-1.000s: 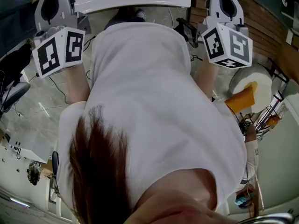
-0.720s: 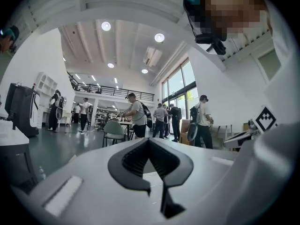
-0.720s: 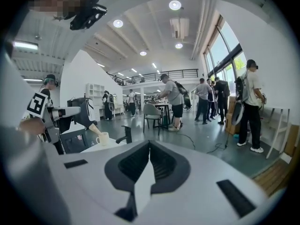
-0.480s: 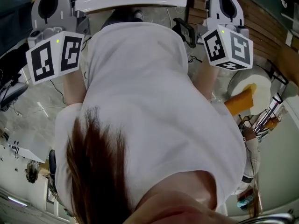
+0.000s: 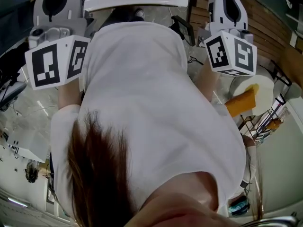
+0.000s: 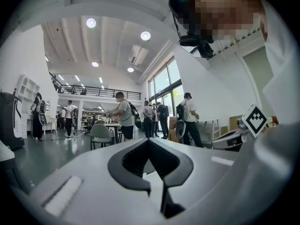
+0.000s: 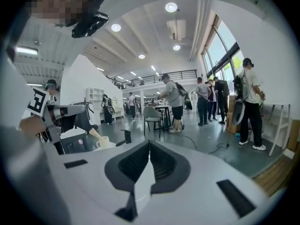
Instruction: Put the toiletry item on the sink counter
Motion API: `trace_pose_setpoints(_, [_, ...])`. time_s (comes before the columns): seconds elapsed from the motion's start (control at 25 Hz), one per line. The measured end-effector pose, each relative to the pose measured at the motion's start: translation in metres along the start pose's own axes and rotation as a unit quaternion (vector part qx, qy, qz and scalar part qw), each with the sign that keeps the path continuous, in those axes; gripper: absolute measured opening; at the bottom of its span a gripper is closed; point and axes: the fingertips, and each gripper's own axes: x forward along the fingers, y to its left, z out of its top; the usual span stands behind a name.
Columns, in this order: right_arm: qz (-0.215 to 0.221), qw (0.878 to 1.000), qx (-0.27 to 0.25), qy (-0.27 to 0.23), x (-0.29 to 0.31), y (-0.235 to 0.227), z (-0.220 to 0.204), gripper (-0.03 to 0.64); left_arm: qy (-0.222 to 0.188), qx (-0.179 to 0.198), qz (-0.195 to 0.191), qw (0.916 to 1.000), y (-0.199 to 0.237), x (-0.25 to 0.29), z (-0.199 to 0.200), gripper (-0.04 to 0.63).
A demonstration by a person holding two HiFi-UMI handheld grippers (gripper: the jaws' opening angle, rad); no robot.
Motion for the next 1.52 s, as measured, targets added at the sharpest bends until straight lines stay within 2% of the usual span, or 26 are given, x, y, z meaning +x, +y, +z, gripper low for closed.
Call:
trace_pose_setpoints(0.16, [-0.001, 1.000, -0.002, -0.001, -0.007, 0.008, 0.008, 0.011, -0.014, -0.002, 0.010, 0.9999, 0.008, -0.010, 0.012, 0.009])
trace_pose_setpoints(0.6, [0.013, 1.000, -0.014, 0.004, -0.010, 0.016, 0.006, 0.011, -0.010, -0.038, 0.037, 0.9985, 0.015, -0.027, -0.003, 0.009])
trace_pose_setpoints(0.84, [0.027, 1.000, -0.010, 0.011, -0.007, 0.026, -0.001, 0.011, -0.011, -0.039, 0.037, 0.9985, 0.013, -0.027, -0.007, 0.009])
trace_pose_setpoints(1.08, [0.036, 0.999, -0.013, 0.009, -0.004, 0.030, 0.001, 0.011, -0.017, -0.033, 0.055, 0.9978, 0.020, -0.033, -0.006, 0.009])
trace_pose_setpoints(1.52, [0.020, 1.000, -0.013, 0.005, 0.001, 0.022, 0.004, 0.011, -0.025, -0.033, 0.056, 0.9976, 0.026, -0.026, -0.004, 0.009])
